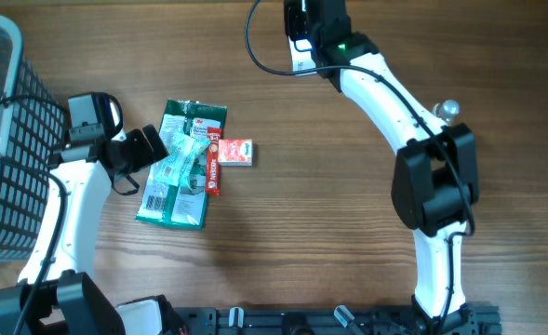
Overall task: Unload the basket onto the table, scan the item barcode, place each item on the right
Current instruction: 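Carry the green-lid jar with right gripper up to the scanner, then lower the green-lid jar to the table right of center and release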
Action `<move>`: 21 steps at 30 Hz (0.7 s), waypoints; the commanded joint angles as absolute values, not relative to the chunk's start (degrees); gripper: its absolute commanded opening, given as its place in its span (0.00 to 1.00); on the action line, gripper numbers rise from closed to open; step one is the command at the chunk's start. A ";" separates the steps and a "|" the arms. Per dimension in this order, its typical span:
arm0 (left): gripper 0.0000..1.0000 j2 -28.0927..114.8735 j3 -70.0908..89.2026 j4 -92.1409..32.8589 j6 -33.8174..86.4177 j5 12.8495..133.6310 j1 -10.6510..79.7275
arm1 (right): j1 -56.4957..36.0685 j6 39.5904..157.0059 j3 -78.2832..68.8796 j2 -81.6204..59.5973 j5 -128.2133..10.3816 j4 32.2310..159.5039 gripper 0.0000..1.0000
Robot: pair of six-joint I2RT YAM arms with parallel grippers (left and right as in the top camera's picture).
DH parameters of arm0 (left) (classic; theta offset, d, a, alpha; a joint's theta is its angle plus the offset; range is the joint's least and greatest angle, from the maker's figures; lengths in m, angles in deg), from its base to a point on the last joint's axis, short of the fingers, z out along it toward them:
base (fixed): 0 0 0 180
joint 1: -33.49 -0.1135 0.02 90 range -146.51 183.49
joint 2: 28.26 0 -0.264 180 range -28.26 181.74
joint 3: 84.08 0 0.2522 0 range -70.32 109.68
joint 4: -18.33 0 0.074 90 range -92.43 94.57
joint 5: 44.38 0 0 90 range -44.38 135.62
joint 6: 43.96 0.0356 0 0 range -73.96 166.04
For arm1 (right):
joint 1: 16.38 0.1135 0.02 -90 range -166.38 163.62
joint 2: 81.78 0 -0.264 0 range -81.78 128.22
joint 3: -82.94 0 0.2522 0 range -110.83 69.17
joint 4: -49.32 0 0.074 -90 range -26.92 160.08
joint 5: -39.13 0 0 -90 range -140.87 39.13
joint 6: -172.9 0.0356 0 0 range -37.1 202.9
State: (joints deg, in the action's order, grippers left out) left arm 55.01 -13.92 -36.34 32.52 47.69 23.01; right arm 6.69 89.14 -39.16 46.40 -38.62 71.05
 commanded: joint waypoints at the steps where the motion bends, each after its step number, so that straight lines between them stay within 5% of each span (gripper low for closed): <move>1: 1.00 55.23 -14.16 -36.34 33.66 48.15 23.21 | 5.62 92.07 -39.86 49.50 -36.76 66.81 0.04; 10: 1.00 55.23 -14.16 -36.34 33.66 48.15 23.21 | 4.53 92.09 -39.86 55.55 -41.11 57.85 0.04; 21: 1.00 55.23 -14.16 -36.34 33.66 48.15 23.21 | 4.53 95.57 -39.84 55.71 -41.07 61.50 0.11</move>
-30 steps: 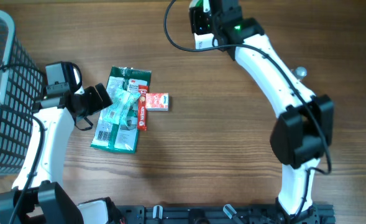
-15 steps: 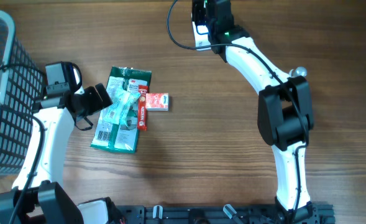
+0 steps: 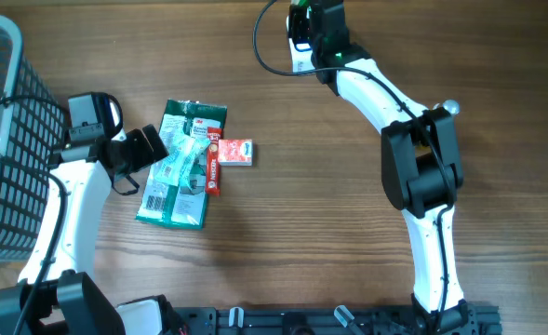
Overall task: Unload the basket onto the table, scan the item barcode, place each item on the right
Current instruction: 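Lower the green-lid jar to the table right of center and release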
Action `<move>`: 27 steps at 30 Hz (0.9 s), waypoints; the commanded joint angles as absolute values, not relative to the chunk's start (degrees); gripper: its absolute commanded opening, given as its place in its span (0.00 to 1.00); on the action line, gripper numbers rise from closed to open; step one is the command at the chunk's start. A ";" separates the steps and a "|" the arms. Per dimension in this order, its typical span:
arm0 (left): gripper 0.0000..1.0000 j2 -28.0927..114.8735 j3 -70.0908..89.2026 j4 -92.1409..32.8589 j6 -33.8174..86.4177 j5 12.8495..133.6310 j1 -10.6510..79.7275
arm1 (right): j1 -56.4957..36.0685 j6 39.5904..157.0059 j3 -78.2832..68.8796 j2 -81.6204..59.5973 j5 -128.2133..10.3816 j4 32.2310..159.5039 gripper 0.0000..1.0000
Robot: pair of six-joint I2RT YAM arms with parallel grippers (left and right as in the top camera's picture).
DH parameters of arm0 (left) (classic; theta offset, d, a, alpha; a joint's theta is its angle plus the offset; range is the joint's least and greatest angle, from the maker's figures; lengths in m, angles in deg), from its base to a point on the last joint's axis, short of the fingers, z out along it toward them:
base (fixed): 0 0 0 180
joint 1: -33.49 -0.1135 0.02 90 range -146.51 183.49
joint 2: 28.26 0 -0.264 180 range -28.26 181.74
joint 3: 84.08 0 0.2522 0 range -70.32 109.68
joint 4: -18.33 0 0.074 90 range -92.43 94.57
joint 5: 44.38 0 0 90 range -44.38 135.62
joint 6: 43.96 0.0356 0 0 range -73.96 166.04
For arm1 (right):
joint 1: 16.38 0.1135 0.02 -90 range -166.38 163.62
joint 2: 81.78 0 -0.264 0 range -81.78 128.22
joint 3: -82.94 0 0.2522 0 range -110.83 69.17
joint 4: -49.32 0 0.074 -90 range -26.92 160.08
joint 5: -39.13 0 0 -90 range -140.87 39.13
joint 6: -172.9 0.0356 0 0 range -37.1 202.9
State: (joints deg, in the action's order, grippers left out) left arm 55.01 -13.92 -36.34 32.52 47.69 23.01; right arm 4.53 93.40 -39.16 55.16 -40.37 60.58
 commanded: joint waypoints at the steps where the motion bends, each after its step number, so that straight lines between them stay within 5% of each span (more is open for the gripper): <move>1: 1.00 55.23 -14.16 -36.34 33.66 48.15 23.21 | 4.53 95.59 -39.84 55.71 -41.07 61.74 0.11; 16: 1.00 55.23 -14.16 -36.34 33.66 48.15 23.21 | 4.31 95.52 -39.90 46.00 -41.09 62.15 0.04; 27: 1.00 55.23 -14.16 -36.34 33.66 48.15 23.21 | 3.50 93.45 -38.98 31.14 -41.94 129.32 0.09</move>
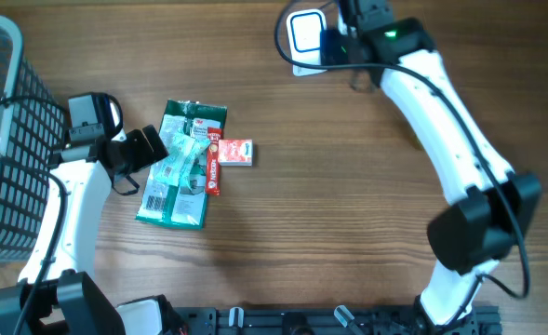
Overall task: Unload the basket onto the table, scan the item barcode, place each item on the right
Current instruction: 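Lower the green-lid jar to the table right of center and release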
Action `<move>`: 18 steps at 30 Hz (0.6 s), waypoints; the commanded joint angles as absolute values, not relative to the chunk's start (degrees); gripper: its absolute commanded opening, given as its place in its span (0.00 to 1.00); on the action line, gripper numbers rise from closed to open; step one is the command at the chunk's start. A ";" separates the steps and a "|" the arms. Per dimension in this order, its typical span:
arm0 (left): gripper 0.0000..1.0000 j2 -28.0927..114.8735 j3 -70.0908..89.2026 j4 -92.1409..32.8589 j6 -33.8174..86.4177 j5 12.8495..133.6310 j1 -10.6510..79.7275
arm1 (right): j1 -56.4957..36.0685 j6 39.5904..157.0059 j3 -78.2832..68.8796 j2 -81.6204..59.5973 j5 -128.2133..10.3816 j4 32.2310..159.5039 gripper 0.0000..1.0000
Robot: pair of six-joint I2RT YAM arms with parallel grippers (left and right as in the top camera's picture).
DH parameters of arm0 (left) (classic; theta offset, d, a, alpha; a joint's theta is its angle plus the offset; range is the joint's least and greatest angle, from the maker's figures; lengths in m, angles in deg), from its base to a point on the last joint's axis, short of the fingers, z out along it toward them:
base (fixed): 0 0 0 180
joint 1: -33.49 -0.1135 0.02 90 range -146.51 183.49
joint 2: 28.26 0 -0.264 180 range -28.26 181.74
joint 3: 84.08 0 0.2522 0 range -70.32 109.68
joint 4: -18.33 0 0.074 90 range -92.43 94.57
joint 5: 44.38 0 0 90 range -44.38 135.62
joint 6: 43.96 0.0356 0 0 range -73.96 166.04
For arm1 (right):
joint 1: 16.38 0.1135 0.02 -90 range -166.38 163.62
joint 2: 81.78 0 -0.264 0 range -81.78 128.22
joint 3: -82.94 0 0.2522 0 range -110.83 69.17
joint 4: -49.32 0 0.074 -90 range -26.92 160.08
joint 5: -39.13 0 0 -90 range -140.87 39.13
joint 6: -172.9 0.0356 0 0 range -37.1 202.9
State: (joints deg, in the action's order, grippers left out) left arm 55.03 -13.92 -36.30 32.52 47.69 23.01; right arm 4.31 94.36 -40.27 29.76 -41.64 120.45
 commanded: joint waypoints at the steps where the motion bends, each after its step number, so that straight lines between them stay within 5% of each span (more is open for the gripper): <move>1: 1.00 55.23 -14.16 -36.34 33.66 48.15 23.21 | 3.24 93.58 -37.26 31.27 -42.47 133.43 0.09; 12: 1.00 55.23 -14.16 -36.34 33.66 48.15 23.21 | 1.84 93.58 -13.35 31.27 -43.65 121.12 0.25; 14: 1.00 55.23 -14.16 -36.34 33.66 48.15 23.21 | 1.75 93.58 -11.47 31.27 -43.65 120.27 0.43; 16: 1.00 55.23 -14.16 -36.34 33.66 48.15 23.21 | 1.73 93.51 -10.81 31.27 -43.50 120.12 0.87; 18: 1.00 55.23 -14.16 -36.34 33.66 48.15 23.21 | 1.75 93.42 -11.05 31.07 -42.69 120.05 1.00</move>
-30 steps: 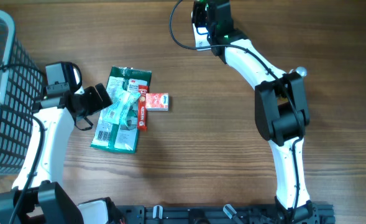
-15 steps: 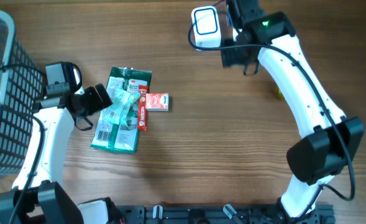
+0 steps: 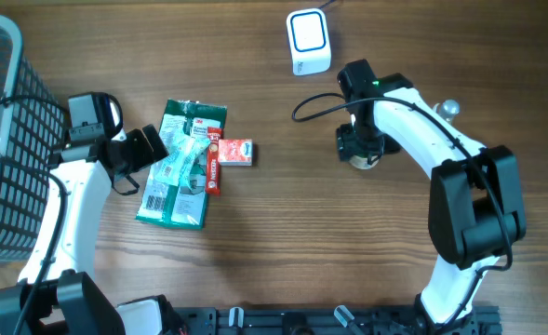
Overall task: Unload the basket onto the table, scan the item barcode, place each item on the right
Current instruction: 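Lower the green-lid jar to the table right of center and release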
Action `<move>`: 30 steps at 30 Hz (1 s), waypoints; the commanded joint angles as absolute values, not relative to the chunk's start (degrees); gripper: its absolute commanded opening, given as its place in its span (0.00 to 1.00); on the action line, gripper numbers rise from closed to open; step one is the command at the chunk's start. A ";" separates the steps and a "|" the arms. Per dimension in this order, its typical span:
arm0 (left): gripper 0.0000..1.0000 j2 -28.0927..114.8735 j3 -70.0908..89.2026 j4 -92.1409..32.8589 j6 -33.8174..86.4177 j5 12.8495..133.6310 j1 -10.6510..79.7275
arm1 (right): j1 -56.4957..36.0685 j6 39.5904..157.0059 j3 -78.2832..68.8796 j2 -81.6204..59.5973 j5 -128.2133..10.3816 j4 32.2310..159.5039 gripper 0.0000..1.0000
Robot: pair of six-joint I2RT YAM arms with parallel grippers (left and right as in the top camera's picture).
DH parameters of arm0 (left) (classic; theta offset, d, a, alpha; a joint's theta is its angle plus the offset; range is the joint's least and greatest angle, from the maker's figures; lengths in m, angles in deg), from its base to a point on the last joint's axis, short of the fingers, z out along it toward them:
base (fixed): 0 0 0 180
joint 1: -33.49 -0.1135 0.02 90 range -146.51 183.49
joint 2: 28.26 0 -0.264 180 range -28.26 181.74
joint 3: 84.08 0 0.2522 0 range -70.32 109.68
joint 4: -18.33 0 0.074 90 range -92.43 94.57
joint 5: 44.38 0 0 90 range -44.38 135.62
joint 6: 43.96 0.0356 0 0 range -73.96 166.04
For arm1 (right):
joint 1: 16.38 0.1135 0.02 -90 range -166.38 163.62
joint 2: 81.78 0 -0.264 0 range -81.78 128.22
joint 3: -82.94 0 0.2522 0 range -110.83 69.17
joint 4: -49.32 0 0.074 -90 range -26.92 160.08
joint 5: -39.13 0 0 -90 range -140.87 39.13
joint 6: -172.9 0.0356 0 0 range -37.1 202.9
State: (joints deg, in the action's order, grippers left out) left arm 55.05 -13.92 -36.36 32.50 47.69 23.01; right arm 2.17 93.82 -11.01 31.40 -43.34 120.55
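A white scanner (image 3: pixel 308 42) with a blue-edged window lies at the back of the table, with nothing touching it. The items lie in a heap left of centre: green packets (image 3: pixel 182 167), a red stick pack (image 3: pixel 214 166) and a small red-and-green box (image 3: pixel 237 153). My left gripper (image 3: pixel 162 147) hangs over the left edge of the green packets; its jaws are hidden by the wrist. My right gripper (image 3: pixel 359 154) points down at the table below and right of the scanner, with its fingers hidden under the wrist.
A dark wire basket (image 3: pixel 4 140) stands along the left edge. A small silver knob (image 3: pixel 449 108) sits on the table at the right, behind the right arm. The right arm's cable (image 3: pixel 315 100) loops over the table between scanner and gripper.
My right gripper was right beside the scanner at the back. Now it is lower down, at mid-table, apart from the scanner. The scanner has shifted slightly. The left arm has not moved.
At the two oldest moments my right wrist was over the scanner's place at the back edge, covering it. Then the scanner showed just left of the gripper. Now it lies alone and the gripper is nearer the middle. The left arm and items stayed still.
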 commanded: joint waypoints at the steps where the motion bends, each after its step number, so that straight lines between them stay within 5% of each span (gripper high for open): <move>1: 1.00 55.23 -14.16 -36.34 33.66 48.15 23.21 | 1.75 93.47 -11.75 30.96 -41.75 120.60 1.00; 8: 1.00 55.23 -14.16 -36.34 33.66 48.15 23.21 | 1.75 93.47 -29.76 28.87 -41.70 132.16 0.99; 13: 1.00 55.23 -14.16 -36.34 33.66 48.15 23.21 | 2.30 93.42 -41.74 28.56 -65.92 135.92 0.94; 21: 1.00 55.23 -14.16 -36.34 33.66 48.15 23.21 | 13.25 95.30 -35.14 28.63 -72.11 128.49 0.90; 30: 1.00 55.23 -14.16 -36.34 33.66 48.15 23.21 | 26.23 105.60 -15.77 28.63 -66.95 102.76 0.92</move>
